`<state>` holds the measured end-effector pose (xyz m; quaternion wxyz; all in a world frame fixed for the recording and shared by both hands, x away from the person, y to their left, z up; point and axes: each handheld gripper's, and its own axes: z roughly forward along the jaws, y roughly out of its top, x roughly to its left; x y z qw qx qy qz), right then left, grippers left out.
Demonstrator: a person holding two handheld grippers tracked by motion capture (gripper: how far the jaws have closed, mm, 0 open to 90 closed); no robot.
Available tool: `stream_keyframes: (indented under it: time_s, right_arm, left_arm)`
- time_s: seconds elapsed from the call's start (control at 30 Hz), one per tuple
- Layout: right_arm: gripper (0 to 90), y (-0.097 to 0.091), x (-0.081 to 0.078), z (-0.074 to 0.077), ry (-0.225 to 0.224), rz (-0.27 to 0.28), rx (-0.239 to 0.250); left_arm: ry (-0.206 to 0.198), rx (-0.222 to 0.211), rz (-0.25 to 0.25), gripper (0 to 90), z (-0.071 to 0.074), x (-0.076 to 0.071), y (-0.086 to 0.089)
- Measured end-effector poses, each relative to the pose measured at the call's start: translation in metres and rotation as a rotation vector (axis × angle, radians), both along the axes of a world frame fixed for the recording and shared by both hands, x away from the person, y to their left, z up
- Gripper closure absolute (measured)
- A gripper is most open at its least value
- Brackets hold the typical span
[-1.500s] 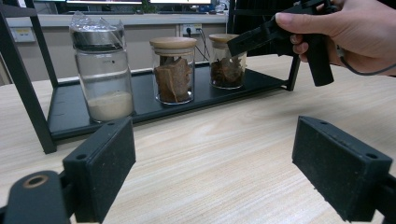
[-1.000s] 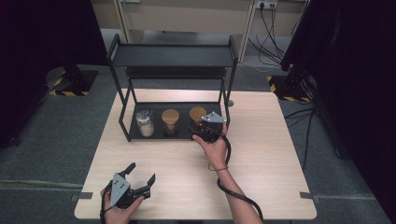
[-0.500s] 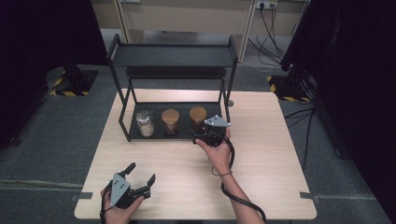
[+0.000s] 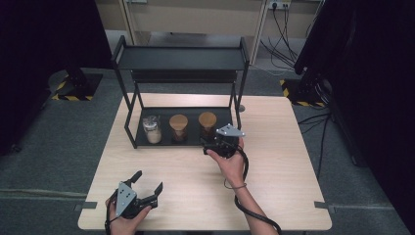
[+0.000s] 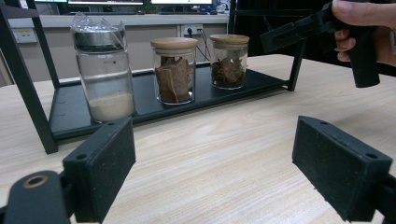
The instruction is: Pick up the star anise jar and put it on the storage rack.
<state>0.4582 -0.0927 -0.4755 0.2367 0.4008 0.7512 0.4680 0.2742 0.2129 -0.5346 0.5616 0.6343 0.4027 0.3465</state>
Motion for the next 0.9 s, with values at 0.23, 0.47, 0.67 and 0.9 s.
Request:
stream_keyframes:
  time_s: [0.23, 0.47, 0.67, 0.9]
  right_arm:
    - [4.7, -0.004, -0.007, 0.002, -0.002, 0.008, 0.003]
    - [4.6, -0.009, -0.014, 0.001, 0.0, 0.013, 0.01]
    - [4.7, -0.014, -0.019, -0.001, 0.007, 0.017, 0.022]
    - [4.6, -0.019, -0.026, -0.002, 0.008, 0.021, 0.03]
  left_arm:
    - [0.001, 0.0, 0.001, 12.9, 0.0, 0.0, 0.0]
    - [0.0, 0.003, 0.0, 12.9, 0.0, 0.0, 0.0]
    - [0.0, 0.002, 0.0, 12.9, 0.0, 0.0, 0.0]
    - [-0.001, 0.002, 0.0, 12.9, 0.0, 0.0, 0.0]
